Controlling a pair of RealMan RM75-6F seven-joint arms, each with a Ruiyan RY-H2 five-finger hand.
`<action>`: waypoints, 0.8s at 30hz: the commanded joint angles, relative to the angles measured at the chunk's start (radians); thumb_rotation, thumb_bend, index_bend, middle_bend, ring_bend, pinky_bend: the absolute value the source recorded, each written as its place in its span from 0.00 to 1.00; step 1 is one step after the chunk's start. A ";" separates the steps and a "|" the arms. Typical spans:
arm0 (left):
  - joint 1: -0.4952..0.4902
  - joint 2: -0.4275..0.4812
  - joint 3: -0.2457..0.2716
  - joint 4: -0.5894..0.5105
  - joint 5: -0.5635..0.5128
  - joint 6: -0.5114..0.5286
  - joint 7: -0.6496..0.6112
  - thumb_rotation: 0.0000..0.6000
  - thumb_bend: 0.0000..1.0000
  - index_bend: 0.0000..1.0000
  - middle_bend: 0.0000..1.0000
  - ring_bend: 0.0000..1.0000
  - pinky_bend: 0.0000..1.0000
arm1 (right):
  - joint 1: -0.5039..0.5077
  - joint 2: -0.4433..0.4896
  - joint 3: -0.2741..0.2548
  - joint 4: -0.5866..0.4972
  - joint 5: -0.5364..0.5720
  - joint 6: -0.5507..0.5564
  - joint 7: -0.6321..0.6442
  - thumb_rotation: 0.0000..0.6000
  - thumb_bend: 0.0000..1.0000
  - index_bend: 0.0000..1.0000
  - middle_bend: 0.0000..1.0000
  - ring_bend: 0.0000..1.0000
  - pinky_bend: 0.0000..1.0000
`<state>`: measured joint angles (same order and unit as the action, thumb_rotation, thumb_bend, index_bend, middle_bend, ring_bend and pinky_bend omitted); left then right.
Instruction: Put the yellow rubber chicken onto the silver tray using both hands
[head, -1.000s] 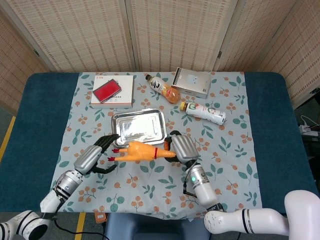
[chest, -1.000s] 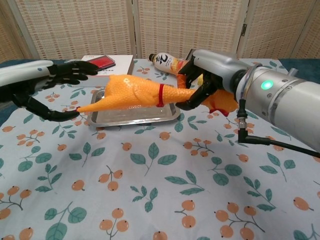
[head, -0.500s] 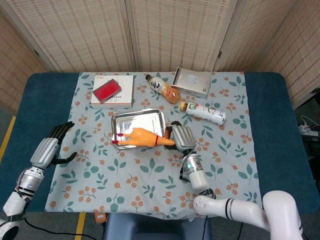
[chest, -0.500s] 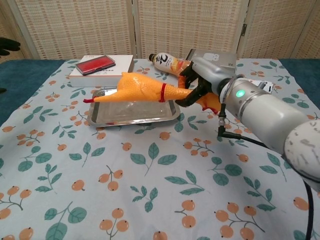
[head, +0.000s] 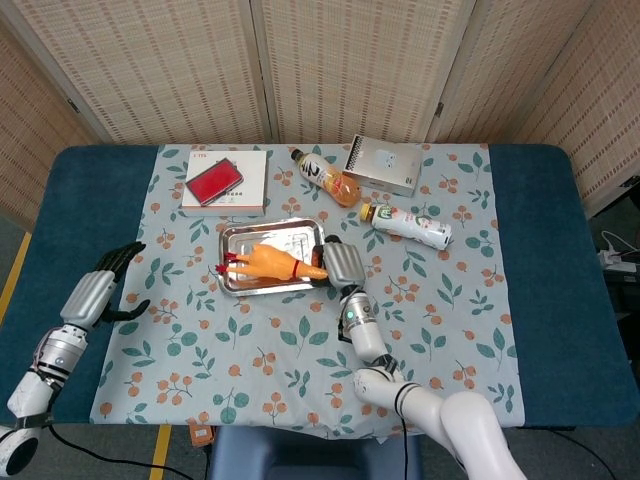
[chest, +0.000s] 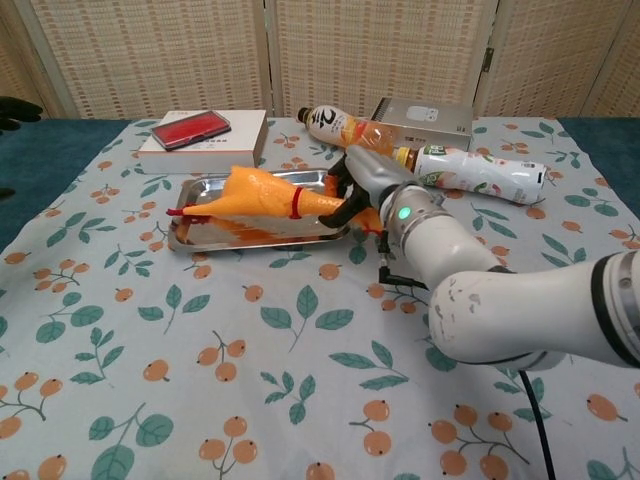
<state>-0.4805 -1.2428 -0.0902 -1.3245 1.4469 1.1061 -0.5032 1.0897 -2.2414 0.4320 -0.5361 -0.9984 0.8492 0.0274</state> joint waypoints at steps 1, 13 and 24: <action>-0.003 -0.003 -0.001 0.011 -0.002 -0.008 -0.013 1.00 0.32 0.00 0.00 0.00 0.00 | 0.040 -0.028 0.010 0.054 -0.034 -0.031 0.059 1.00 0.30 0.74 0.55 0.49 0.72; -0.003 -0.029 -0.004 0.044 0.035 0.038 -0.101 1.00 0.32 0.00 0.00 0.00 0.00 | 0.037 -0.012 -0.024 0.086 -0.110 -0.040 0.085 1.00 0.25 0.00 0.13 0.09 0.38; -0.005 -0.011 0.004 0.021 0.033 0.024 -0.111 1.00 0.32 0.00 0.00 0.00 0.00 | -0.006 0.054 -0.015 -0.018 -0.110 -0.003 -0.024 1.00 0.23 0.00 0.03 0.00 0.23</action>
<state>-0.4857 -1.2560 -0.0867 -1.3015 1.4799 1.1296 -0.6148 1.0985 -2.2063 0.4188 -0.5285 -1.1059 0.8329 0.0226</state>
